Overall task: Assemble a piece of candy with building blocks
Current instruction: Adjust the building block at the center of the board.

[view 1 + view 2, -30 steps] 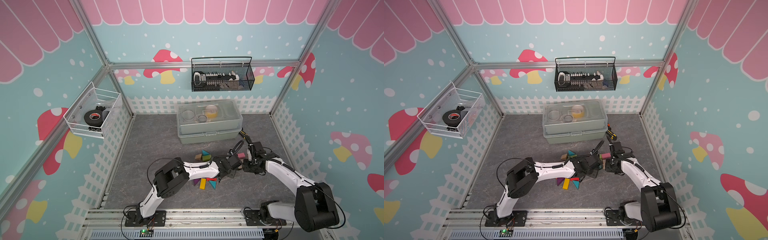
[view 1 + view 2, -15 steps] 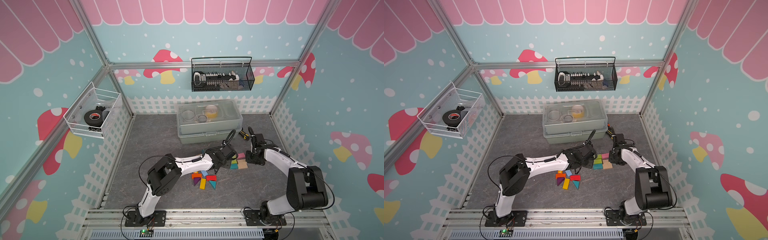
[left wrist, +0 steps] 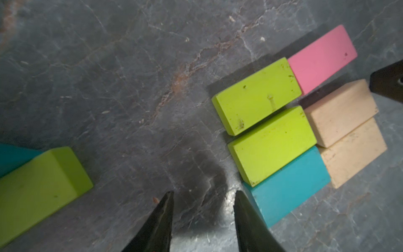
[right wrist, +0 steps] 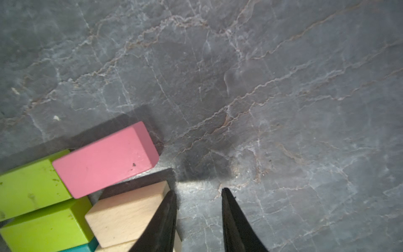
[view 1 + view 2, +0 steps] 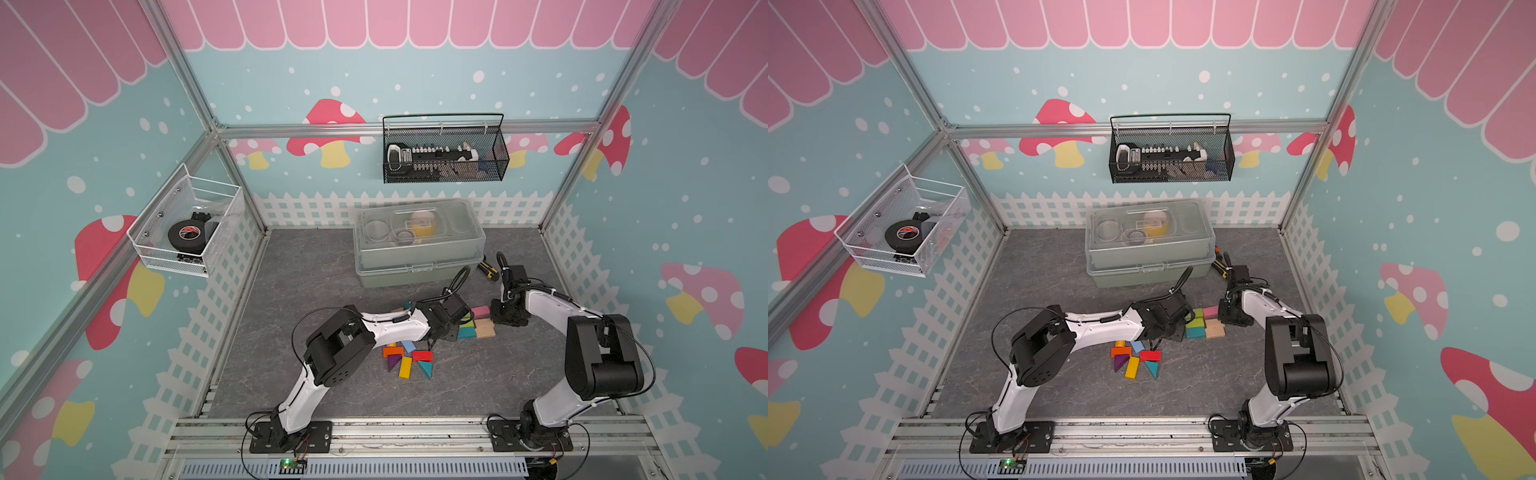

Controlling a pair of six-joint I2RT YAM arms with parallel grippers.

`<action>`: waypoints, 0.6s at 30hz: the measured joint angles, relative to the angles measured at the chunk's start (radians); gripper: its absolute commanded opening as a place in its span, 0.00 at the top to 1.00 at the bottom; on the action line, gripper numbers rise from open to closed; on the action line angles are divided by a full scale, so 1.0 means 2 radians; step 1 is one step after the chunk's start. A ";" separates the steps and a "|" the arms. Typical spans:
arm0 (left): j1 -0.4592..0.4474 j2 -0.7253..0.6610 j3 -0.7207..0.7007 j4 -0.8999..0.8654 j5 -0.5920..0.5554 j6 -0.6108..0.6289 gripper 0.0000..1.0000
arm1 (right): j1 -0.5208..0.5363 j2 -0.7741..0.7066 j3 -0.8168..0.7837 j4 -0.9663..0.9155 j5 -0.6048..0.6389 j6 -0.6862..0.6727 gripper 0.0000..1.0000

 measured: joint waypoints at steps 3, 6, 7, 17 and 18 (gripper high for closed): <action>0.000 0.007 0.007 0.000 0.004 0.000 0.55 | -0.001 0.001 0.000 0.002 -0.002 0.000 0.64; 0.000 0.010 0.012 0.001 0.006 -0.001 0.55 | -0.002 0.001 0.000 0.003 -0.002 0.000 0.64; 0.000 0.010 0.013 0.001 0.006 -0.001 0.55 | -0.002 0.001 0.000 0.003 -0.001 0.000 0.64; 0.000 0.017 0.022 0.001 0.006 -0.001 0.55 | -0.002 0.001 0.000 0.005 -0.005 0.000 0.64; 0.000 0.018 0.023 0.001 0.006 -0.001 0.55 | -0.002 0.001 0.000 0.005 -0.006 0.000 0.64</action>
